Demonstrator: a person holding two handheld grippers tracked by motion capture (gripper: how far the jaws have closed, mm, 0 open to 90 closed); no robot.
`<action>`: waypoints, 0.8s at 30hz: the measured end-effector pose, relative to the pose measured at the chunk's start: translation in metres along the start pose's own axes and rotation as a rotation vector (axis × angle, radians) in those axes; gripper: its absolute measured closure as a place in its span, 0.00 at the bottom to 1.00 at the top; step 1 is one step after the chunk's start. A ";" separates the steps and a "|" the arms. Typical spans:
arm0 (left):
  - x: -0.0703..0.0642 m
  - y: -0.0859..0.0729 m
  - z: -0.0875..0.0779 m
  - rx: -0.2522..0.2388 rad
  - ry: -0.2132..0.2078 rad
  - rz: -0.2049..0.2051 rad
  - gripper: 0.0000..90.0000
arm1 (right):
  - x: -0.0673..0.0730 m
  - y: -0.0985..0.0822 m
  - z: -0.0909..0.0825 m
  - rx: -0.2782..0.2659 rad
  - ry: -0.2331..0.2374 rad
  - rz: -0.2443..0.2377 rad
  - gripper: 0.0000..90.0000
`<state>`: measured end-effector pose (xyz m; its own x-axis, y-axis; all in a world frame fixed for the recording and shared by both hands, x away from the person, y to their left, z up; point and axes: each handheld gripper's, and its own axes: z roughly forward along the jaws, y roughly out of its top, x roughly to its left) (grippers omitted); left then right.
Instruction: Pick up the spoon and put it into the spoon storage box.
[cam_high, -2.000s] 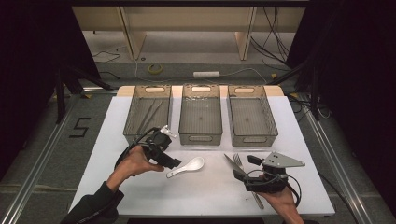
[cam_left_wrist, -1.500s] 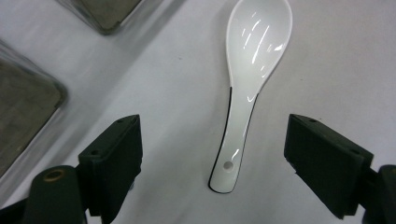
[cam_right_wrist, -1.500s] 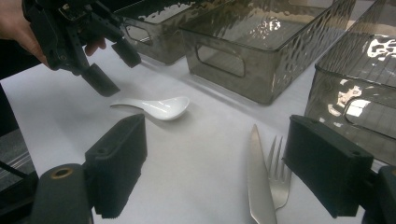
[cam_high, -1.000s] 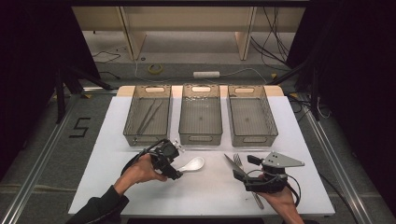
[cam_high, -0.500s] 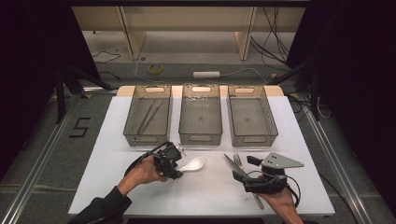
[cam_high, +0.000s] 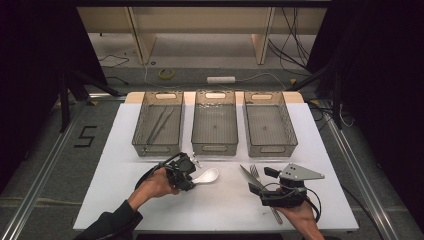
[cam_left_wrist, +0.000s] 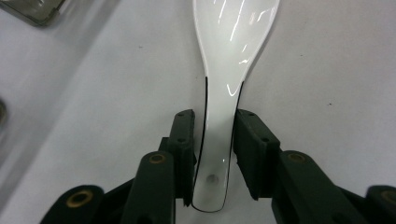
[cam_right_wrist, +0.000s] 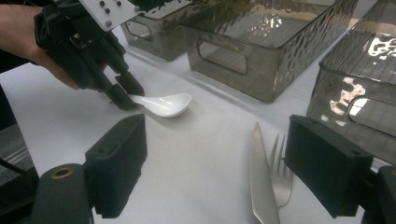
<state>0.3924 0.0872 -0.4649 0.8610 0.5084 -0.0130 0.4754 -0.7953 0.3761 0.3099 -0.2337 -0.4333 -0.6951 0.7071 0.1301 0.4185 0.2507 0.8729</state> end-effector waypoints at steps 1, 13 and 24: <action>0.000 0.000 0.000 0.001 0.001 0.006 0.80 | 0.000 0.000 0.000 0.001 0.000 0.000 0.24; 0.002 0.000 0.000 -0.017 -0.014 -0.021 0.84 | 0.000 0.000 -0.001 -0.004 -0.003 -0.001 0.24; 0.008 0.000 -0.006 -0.051 -0.021 -0.052 0.84 | 0.000 0.000 -0.002 -0.006 -0.004 -0.002 0.24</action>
<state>0.3979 0.0928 -0.4596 0.8393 0.5411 -0.0530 0.5102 -0.7500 0.4209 0.3088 -0.2353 -0.4327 -0.6932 0.7096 0.1262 0.4138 0.2485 0.8758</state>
